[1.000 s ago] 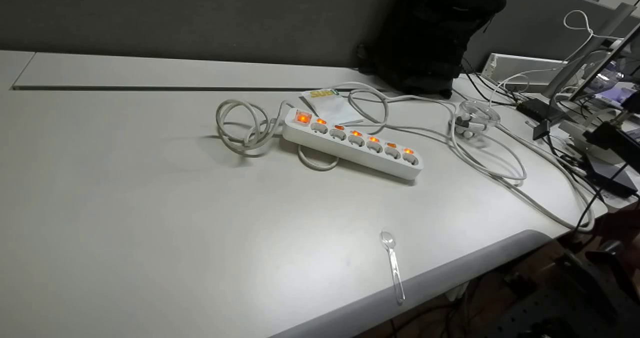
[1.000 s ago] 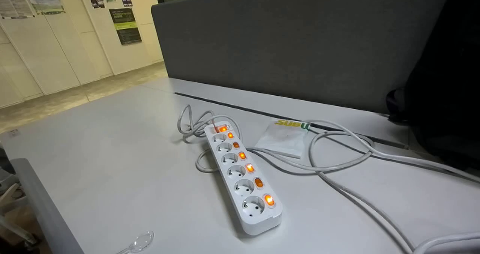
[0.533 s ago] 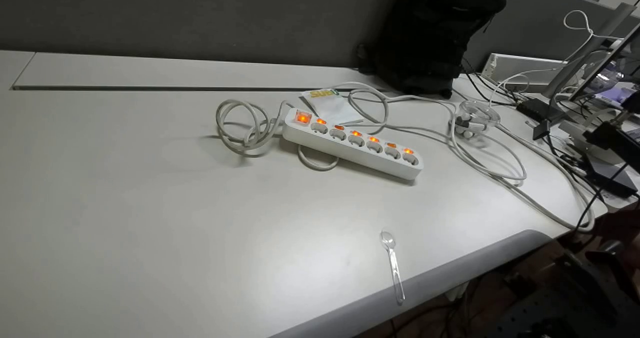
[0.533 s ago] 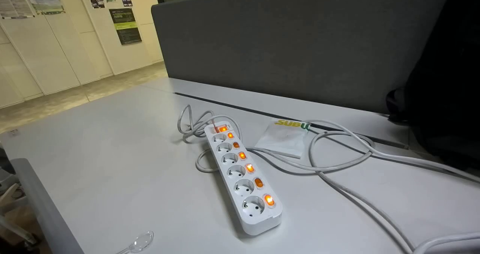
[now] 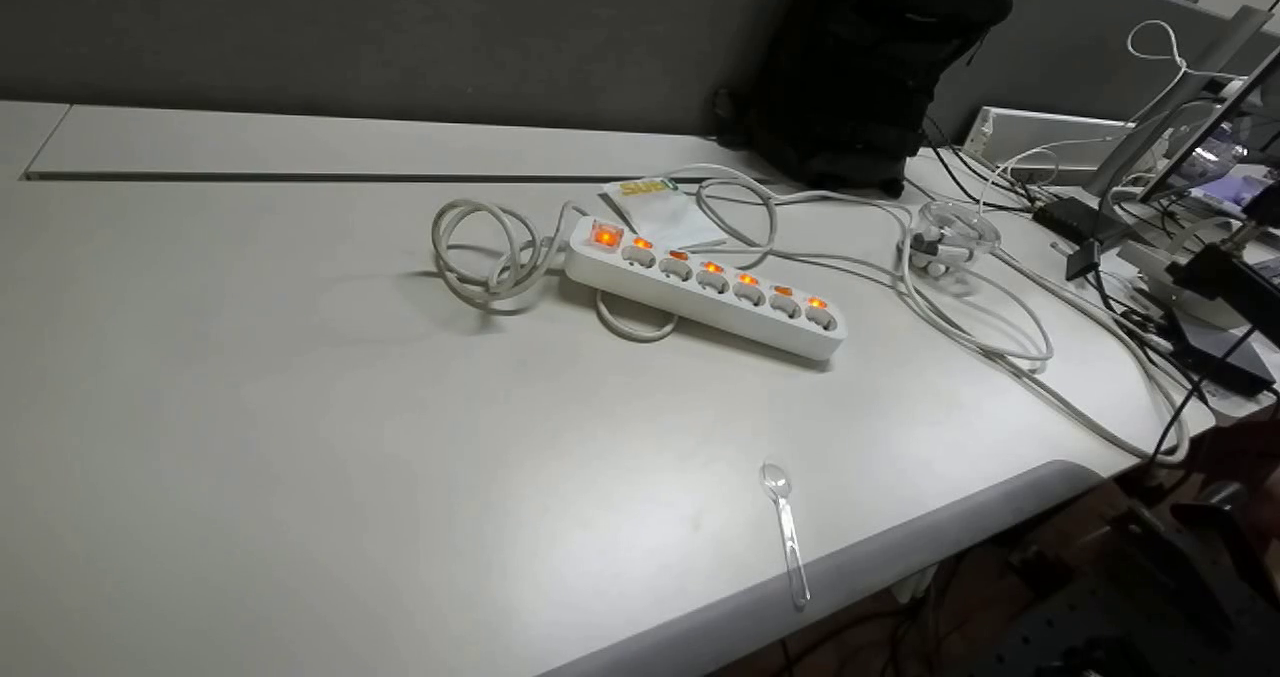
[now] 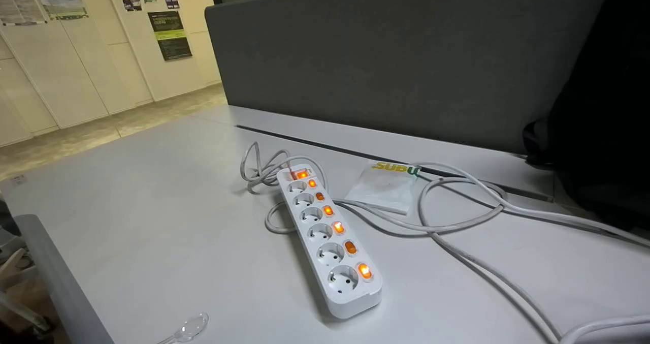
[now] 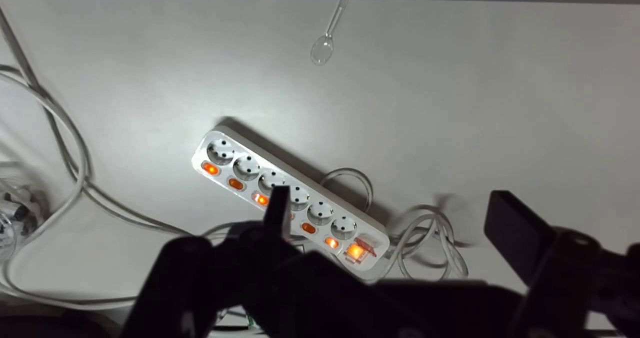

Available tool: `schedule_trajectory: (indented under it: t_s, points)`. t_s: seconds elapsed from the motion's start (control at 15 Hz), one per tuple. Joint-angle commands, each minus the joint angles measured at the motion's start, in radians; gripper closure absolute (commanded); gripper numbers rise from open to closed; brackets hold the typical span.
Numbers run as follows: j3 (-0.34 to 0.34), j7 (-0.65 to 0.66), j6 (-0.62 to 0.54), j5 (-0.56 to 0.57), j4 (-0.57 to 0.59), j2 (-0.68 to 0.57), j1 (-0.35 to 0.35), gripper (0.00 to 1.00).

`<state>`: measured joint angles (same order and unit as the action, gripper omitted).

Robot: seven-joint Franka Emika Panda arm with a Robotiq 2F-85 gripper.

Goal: Turn on the second switch from the right of the adapter

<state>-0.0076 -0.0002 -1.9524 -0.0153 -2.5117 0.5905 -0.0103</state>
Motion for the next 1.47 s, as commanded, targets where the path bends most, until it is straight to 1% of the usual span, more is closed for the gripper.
schedule_trajectory:
  t_s: [0.0, 0.13, 0.2, 0.27, 0.33, 0.4, 0.53, 0.73, 1.0, 1.07, 1.13, 1.2, 1.27, 1.4]
  points:
    - [0.005, 0.037, -0.161, 0.006, -0.004, -0.074, 0.023, 0.0]
    - [0.009, 0.065, -0.253, 0.017, -0.001, -0.137, 0.043, 0.0]
    - [0.01, 0.078, -0.28, 0.027, 0.007, -0.179, 0.056, 0.0]
    - [0.011, 0.092, -0.301, 0.033, 0.015, -0.216, 0.067, 0.25]
    - [0.008, 0.102, -0.313, 0.038, 0.024, -0.258, 0.076, 0.27]
    - [0.007, 0.117, -0.327, 0.044, 0.032, -0.293, 0.085, 0.33]
    - [0.007, 0.169, -0.353, 0.067, 0.048, -0.362, 0.108, 0.49]
    - [-0.001, 0.259, -0.391, 0.114, 0.071, -0.446, 0.135, 0.69]
    - [-0.029, 0.319, -0.392, 0.169, 0.115, -0.532, 0.153, 0.97]
    - [-0.039, 0.328, -0.385, 0.176, 0.129, -0.547, 0.156, 0.99]
    - [-0.039, 0.271, -0.404, 0.145, 0.081, -0.508, 0.138, 1.0]
    - [-0.046, 0.268, -0.404, 0.147, 0.088, -0.521, 0.139, 0.93]
    - [-0.047, 0.265, -0.405, 0.146, 0.088, -0.526, 0.138, 0.99]
    - [-0.045, 0.265, -0.405, 0.146, 0.087, -0.525, 0.133, 0.99]
